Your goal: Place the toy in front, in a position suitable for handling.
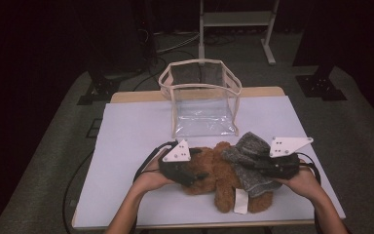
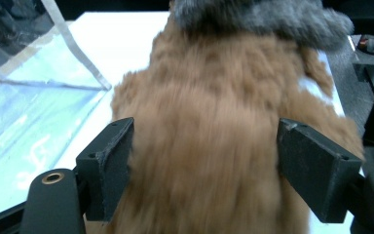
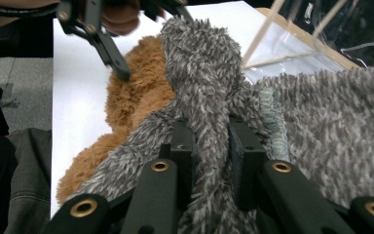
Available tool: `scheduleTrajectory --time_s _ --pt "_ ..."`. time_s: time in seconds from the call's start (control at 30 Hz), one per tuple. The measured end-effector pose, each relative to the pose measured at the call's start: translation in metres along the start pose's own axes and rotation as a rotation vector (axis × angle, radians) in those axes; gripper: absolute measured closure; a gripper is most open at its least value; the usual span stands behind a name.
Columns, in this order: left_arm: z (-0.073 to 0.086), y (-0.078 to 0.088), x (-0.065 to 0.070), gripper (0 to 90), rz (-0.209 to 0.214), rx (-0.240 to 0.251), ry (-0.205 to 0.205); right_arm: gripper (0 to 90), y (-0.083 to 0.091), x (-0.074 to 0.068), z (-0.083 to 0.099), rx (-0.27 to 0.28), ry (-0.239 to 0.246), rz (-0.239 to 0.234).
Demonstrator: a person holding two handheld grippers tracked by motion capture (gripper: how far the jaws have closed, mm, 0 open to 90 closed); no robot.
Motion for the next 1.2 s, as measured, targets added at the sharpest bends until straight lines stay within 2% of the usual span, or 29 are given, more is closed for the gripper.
scheduleTrajectory --time_s 0.07,0.1,0.13,0.2,0.3,0.43,0.6,0.7,0.8,0.83,0.9,0.93,1.03,1.2 --pt "0.003 -0.005 0.002 24.6 0.008 -0.043 -0.016 74.7 -0.002 -0.002 -0.003 -0.006 0.02 0.0" --pt "0.004 -0.004 0.003 27.4 0.018 -0.051 -0.024 74.7 0.0 -0.002 -0.004 -0.01 0.028 0.004" --pt "0.005 -0.003 0.002 30.5 0.026 -0.048 -0.012 74.7 0.004 -0.001 -0.005 -0.005 0.027 0.001" --pt "0.005 -0.001 0.002 33.6 0.026 -0.058 -0.008 74.7 0.014 0.001 -0.005 0.01 0.017 0.002" --pt "0.006 0.0 0.002 34.1 0.026 -0.067 -0.004 74.6 0.032 0.009 -0.003 0.03 -0.001 0.044" --pt "0.005 0.002 0.002 34.0 0.034 -0.077 -0.012 74.5 0.044 0.018 0.003 0.063 -0.037 0.066" --pt "-0.005 0.01 -0.001 33.5 0.031 -0.078 -0.014 74.6 0.029 0.018 0.008 0.056 -0.058 0.031" --pt "-0.013 0.012 -0.004 33.7 0.047 -0.059 -0.017 75.1 0.01 0.011 0.008 0.059 -0.063 -0.027" --pt "-0.018 0.005 -0.005 31.7 0.057 -0.07 -0.026 75.2 -0.008 0.002 0.005 0.05 -0.049 -0.07" --pt "-0.018 0.003 -0.006 30.5 0.058 -0.079 -0.026 75.1 -0.014 -0.001 0.002 0.048 -0.038 -0.085" --pt "-0.013 -0.006 -0.007 30.9 0.056 -0.152 -0.029 74.9 -0.019 -0.005 -0.002 0.038 -0.02 -0.098" --pt "-0.009 -0.009 -0.006 31.8 0.063 -0.18 -0.045 74.8 -0.018 -0.005 -0.004 0.036 -0.009 -0.092" --pt "-0.009 -0.008 -0.005 37.5 0.085 -0.174 -0.03 74.8 -0.002 0.002 -0.008 0.075 -0.019 -0.067" --pt "-0.01 -0.004 -0.004 38.1 0.11 -0.203 -0.034 74.6 0.026 0.02 -0.003 0.107 -0.057 0.024"
Point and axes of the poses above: each handheld gripper's, and its own axes: y roughly backward along the jaws, z roughly out of its underside, x roughly to its right, the point moved 1 cm from there along -y, roughly forward along the jaws, and after that the axes turned 10 degrees about x, right-handed, at the moved point
